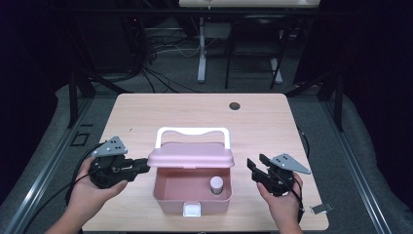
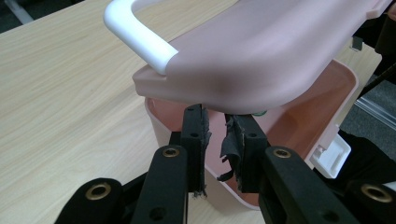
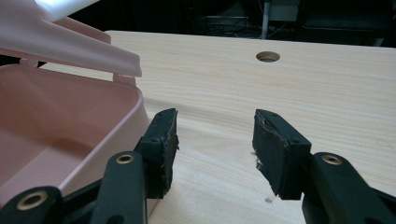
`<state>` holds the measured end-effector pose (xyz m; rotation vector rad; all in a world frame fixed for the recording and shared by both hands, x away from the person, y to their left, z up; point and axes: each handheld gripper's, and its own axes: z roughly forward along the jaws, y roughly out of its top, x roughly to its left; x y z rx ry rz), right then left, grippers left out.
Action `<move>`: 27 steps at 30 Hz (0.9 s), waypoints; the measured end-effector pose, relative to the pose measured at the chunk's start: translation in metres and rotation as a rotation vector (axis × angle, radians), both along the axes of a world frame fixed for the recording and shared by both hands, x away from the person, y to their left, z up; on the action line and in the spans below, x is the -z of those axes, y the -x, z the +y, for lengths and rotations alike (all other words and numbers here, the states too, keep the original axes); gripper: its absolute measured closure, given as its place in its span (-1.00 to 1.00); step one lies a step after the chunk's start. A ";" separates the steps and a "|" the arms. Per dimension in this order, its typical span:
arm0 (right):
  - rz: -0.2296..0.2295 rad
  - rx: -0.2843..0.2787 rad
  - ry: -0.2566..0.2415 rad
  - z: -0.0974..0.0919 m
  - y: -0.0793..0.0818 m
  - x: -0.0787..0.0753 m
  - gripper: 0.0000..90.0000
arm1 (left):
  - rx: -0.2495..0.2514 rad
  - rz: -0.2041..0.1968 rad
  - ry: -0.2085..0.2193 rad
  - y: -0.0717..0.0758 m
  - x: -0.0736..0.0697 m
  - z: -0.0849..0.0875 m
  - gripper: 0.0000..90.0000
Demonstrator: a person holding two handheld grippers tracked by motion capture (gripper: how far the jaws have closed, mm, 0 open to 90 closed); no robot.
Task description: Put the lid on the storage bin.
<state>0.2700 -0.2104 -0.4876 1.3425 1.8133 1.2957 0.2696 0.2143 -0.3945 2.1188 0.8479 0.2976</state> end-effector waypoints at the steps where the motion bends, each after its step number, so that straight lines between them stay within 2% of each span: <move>1: 0.001 0.000 0.002 0.000 0.000 0.000 0.10 | 0.004 0.003 0.001 0.000 0.000 0.001 0.72; 13: 0.005 -0.002 0.014 0.002 0.000 0.006 0.09 | 0.004 0.005 0.010 0.007 0.009 0.001 0.71; 16: 0.006 0.002 0.020 0.001 0.001 0.007 0.08 | 0.010 0.016 0.008 0.008 0.010 0.002 0.71; 20: 0.009 0.005 0.017 0.001 0.001 0.009 0.08 | 0.010 0.005 0.004 0.011 0.013 0.003 0.71; 27: 0.007 0.013 0.015 -0.001 0.002 0.010 0.07 | 0.015 0.020 0.010 0.015 0.021 0.004 0.71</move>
